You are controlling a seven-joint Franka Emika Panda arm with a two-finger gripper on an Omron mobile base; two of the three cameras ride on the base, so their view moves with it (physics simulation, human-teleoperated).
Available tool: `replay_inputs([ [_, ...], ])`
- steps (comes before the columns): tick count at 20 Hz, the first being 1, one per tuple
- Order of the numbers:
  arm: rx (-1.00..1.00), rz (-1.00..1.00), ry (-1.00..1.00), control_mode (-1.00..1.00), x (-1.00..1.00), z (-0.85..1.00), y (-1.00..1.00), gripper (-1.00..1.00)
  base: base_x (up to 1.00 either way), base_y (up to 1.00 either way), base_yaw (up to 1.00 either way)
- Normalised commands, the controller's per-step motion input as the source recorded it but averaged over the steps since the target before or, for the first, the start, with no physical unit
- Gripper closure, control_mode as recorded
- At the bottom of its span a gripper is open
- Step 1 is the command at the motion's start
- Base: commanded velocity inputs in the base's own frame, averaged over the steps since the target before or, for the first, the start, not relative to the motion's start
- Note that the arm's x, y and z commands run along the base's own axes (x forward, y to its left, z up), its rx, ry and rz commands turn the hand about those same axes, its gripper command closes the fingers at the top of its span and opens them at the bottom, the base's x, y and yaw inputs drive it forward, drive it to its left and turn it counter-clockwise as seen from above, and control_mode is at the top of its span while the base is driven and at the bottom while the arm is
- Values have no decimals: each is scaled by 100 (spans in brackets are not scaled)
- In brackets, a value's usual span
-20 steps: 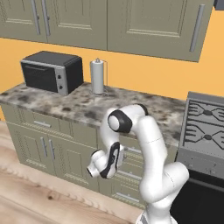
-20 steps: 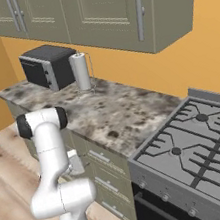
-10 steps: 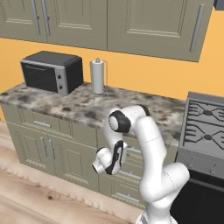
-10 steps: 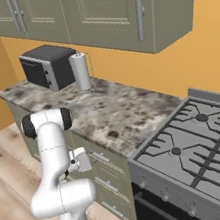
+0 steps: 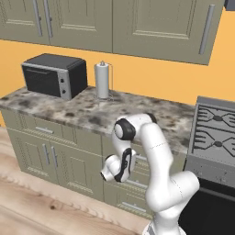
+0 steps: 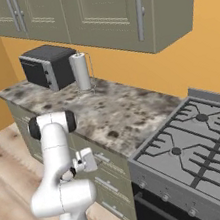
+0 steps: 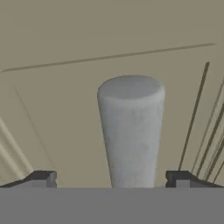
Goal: Take a straw from the drawer in front and place it inside the glass cup on the dining counter.
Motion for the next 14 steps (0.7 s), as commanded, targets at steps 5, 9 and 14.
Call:
replay_inputs([
  [5, 0, 0, 0, -100, 24, -23, -13, -100, 0, 0, 0],
  [9, 0, 0, 0, -100, 28, -5, -11, 100, 0, 0, 0],
  [14, 0, 0, 0, -100, 3, -1, -5, 100, 0, 0, 0],
])
